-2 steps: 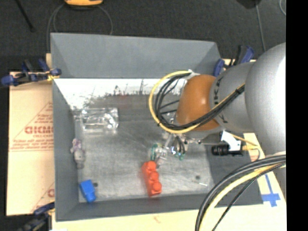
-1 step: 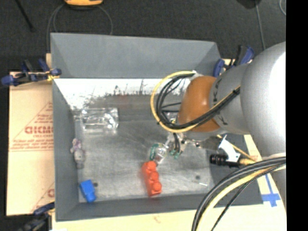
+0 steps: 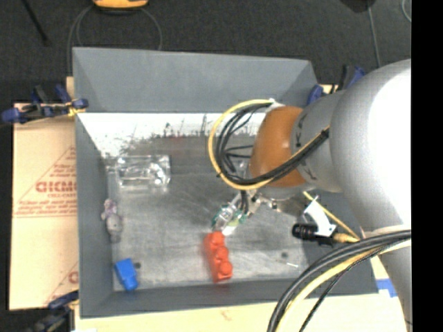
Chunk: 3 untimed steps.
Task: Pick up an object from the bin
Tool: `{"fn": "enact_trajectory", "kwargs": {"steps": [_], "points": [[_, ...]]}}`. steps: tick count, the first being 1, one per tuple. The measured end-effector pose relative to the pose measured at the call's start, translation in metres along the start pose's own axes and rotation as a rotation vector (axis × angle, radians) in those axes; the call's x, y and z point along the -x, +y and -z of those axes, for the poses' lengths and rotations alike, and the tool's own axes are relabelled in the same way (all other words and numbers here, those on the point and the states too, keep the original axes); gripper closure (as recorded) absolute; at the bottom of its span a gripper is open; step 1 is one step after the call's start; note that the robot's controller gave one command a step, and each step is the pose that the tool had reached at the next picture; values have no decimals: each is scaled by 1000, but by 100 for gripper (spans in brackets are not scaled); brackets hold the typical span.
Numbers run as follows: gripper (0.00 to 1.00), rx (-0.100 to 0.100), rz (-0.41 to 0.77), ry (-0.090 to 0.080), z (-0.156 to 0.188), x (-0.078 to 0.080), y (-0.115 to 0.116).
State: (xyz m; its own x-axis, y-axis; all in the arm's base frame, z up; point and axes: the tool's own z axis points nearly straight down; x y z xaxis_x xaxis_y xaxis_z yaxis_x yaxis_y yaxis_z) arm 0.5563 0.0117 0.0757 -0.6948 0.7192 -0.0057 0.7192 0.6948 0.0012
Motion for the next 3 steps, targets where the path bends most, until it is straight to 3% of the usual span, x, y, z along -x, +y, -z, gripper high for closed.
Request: {"fn": "enact_trajectory", "kwargs": {"steps": [1,3], "points": [[100,4,3,-2,2,1,2],[100,2,15,2,42,4,2]]}}
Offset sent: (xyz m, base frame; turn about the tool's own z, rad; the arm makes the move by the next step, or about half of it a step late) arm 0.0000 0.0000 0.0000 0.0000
